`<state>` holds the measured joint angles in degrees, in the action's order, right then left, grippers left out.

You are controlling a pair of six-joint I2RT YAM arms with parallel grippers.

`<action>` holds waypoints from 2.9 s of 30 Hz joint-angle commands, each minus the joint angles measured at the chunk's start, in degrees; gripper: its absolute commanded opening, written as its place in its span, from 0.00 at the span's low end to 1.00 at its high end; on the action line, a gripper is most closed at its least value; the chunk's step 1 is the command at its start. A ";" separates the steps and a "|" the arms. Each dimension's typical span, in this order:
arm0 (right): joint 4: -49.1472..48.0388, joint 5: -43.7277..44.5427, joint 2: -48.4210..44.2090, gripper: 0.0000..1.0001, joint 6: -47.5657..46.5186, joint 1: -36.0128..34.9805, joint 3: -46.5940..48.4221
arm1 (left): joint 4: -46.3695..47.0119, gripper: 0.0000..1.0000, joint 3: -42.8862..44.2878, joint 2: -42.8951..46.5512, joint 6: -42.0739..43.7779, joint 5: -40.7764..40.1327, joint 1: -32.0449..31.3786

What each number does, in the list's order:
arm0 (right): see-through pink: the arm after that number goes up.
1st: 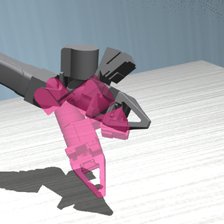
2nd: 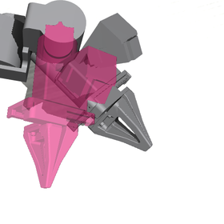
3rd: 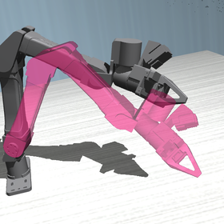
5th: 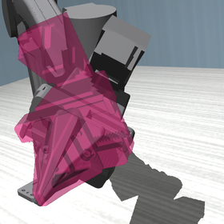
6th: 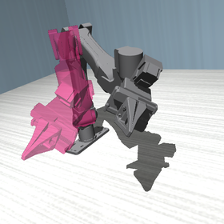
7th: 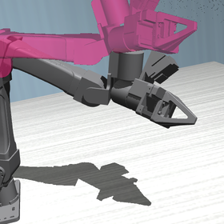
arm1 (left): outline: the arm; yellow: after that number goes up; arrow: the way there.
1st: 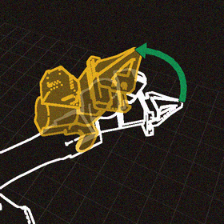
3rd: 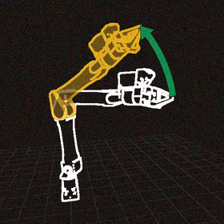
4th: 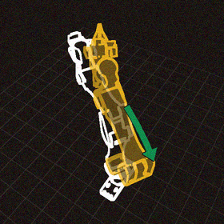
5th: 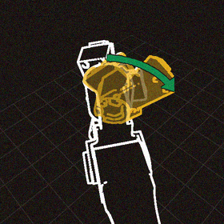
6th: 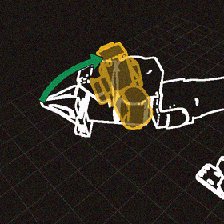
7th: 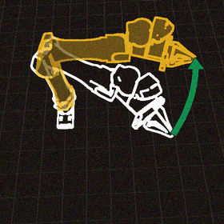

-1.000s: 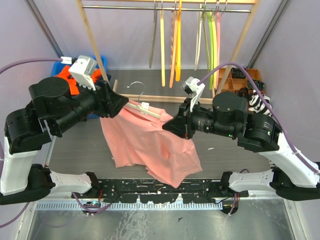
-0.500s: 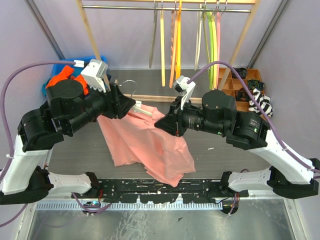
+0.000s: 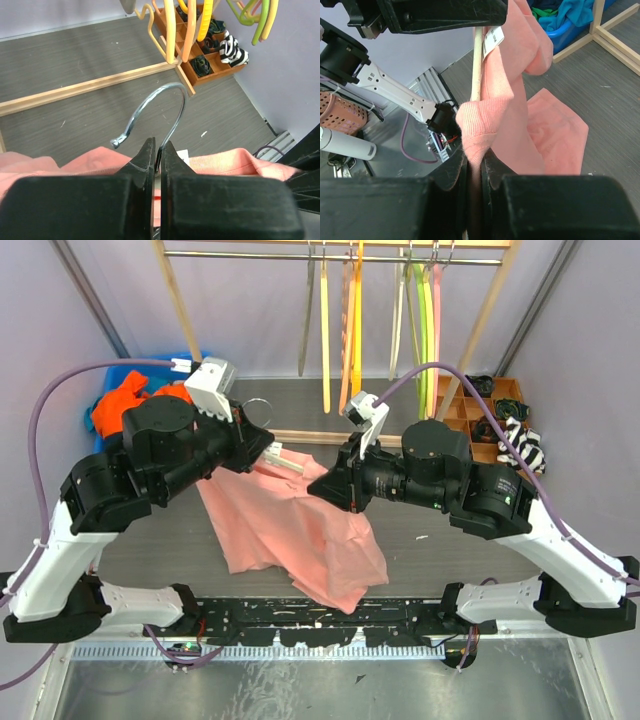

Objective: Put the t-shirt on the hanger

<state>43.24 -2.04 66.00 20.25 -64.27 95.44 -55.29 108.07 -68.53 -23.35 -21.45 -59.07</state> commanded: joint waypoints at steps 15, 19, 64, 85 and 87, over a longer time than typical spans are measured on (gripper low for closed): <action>8.81 3.78 -3.76 0.83 0.22 -0.02 9.23 | -1.81 0.00 14.07 -6.50 8.19 -5.26 0.09; 12.74 8.15 -6.88 0.88 0.64 -0.07 11.50 | -2.62 0.00 21.04 -9.31 10.68 -7.14 0.07; 6.40 15.10 -10.59 0.41 0.84 -0.04 -1.03 | 6.38 0.00 21.31 -5.85 12.33 -12.34 0.09; 6.78 9.80 -6.75 0.71 0.76 -0.05 -3.41 | 5.18 0.00 21.06 -6.55 10.47 -10.98 0.04; 6.96 9.17 -6.44 0.54 0.75 0.00 -2.85 | 5.11 0.00 20.76 -6.60 10.15 -10.80 0.08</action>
<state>52.27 10.44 58.43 21.17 -64.23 91.70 -53.47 128.29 -75.59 -11.79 -32.93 -59.02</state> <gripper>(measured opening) 0.667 0.014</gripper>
